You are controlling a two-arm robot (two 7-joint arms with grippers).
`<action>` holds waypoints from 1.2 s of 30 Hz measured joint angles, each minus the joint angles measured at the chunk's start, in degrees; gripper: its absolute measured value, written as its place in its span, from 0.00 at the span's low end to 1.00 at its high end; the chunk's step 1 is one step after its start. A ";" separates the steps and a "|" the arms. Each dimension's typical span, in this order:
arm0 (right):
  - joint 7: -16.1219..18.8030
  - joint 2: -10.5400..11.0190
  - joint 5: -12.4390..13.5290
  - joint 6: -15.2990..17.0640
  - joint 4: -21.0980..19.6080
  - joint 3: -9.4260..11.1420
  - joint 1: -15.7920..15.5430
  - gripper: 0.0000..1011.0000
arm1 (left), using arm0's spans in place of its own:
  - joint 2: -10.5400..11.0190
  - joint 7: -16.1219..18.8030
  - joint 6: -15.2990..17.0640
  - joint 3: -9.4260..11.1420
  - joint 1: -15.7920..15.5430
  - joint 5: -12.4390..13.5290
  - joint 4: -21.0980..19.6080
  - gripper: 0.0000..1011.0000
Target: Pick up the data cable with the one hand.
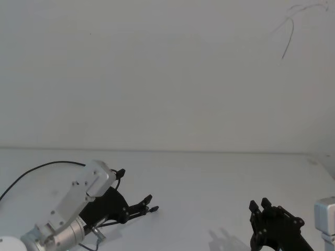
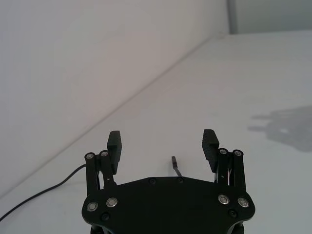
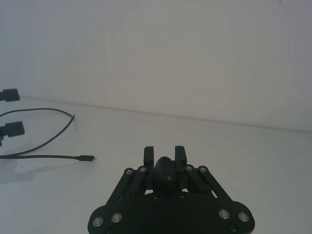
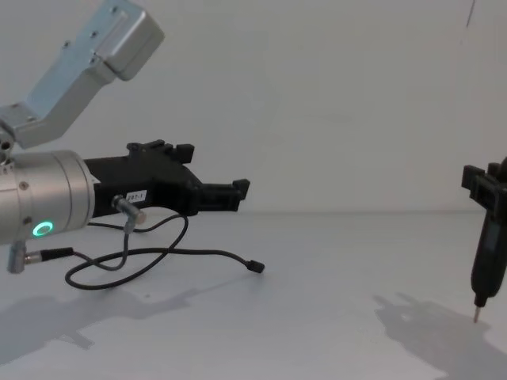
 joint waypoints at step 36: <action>0.00 0.00 0.00 0.00 0.00 0.00 0.00 0.25 | 5.38 -26.98 0.89 7.84 -15.59 2.92 16.69 0.91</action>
